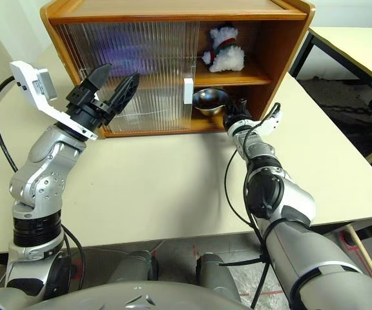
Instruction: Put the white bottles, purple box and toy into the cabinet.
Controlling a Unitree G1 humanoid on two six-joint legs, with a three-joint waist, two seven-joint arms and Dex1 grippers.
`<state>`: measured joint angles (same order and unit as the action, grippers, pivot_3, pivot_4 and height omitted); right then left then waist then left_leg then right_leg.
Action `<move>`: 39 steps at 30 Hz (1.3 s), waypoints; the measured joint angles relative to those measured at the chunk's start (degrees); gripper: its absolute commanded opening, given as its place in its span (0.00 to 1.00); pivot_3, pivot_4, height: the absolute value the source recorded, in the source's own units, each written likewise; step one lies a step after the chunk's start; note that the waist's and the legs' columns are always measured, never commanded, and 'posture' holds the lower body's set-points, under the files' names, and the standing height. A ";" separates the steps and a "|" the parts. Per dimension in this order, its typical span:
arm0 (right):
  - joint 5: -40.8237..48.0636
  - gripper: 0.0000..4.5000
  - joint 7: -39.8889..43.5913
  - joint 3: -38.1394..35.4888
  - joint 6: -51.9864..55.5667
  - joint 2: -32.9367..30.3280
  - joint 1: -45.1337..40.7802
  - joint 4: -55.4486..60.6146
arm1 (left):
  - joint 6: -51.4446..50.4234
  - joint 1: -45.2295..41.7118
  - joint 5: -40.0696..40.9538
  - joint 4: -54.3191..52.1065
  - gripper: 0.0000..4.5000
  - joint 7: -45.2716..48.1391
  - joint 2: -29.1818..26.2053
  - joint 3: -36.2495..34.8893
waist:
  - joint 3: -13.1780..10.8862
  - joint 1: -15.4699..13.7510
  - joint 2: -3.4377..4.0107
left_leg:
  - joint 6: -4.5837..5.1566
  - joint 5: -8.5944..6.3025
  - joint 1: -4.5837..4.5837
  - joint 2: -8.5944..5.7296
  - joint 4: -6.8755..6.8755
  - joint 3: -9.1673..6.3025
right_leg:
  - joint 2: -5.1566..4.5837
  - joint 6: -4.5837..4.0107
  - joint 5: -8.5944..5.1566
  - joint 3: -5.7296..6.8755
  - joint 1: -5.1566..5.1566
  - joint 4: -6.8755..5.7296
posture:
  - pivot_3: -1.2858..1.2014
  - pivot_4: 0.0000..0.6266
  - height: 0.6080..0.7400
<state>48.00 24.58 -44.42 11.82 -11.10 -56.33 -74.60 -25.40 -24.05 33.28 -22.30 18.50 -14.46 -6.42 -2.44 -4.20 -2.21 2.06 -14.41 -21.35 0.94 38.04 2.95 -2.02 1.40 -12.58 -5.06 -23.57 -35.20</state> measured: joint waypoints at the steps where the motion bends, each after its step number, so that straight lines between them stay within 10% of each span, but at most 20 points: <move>1: -0.34 0.18 -0.14 0.01 -0.08 -0.01 0.02 0.00 | 0.00 -0.01 0.00 0.00 1.00 0.00 0.01 0.00 | 0.00 0.01 0.00 | 0.00 0.00 0.00 0.00 0.00 0.00 | 0.00 0.01 0.00 0.00 0.00 0.00 | 0.62 0.00 1.00; 11: -1.77 1.00 -1.80 -0.28 -0.57 -0.68 0.15 0.00 | 0.32 -0.40 -0.08 0.69 1.00 0.06 0.95 0.40 | 0.00 0.12 0.00 | 0.00 0.00 0.00 0.00 0.00 0.01 | 0.00 0.00 -0.01 0.00 0.00 0.01 | 0.60 0.00 1.00; 29: -1.14 1.00 9.51 3.82 20.38 -4.20 11.64 20.16 | 3.71 -2.37 -0.74 5.39 1.00 2.93 2.73 1.30 | 0.01 1.99 0.01 | 0.00 0.00 -0.02 0.01 0.00 0.02 | 0.02 0.04 -0.02 -0.01 0.01 0.08 | 0.57 0.00 1.00; 39: -14.62 1.00 18.03 33.61 18.23 -5.10 34.03 66.78 | 4.32 -1.51 -0.91 5.98 1.00 3.95 2.37 0.70 | 0.03 2.97 0.05 | -0.22 -0.13 0.01 -0.02 0.06 0.04 | -0.01 0.16 -0.12 -0.01 -0.06 -0.13 | 0.58 0.00 1.00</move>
<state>33.38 42.61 -10.80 30.06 -16.20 -22.30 -7.81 -21.08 -25.56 32.37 -16.32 22.46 -12.09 -5.72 -2.40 -1.22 -2.16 1.84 -14.54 -21.34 0.92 38.10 2.99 -2.03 1.56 -12.70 -5.07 -23.63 -35.33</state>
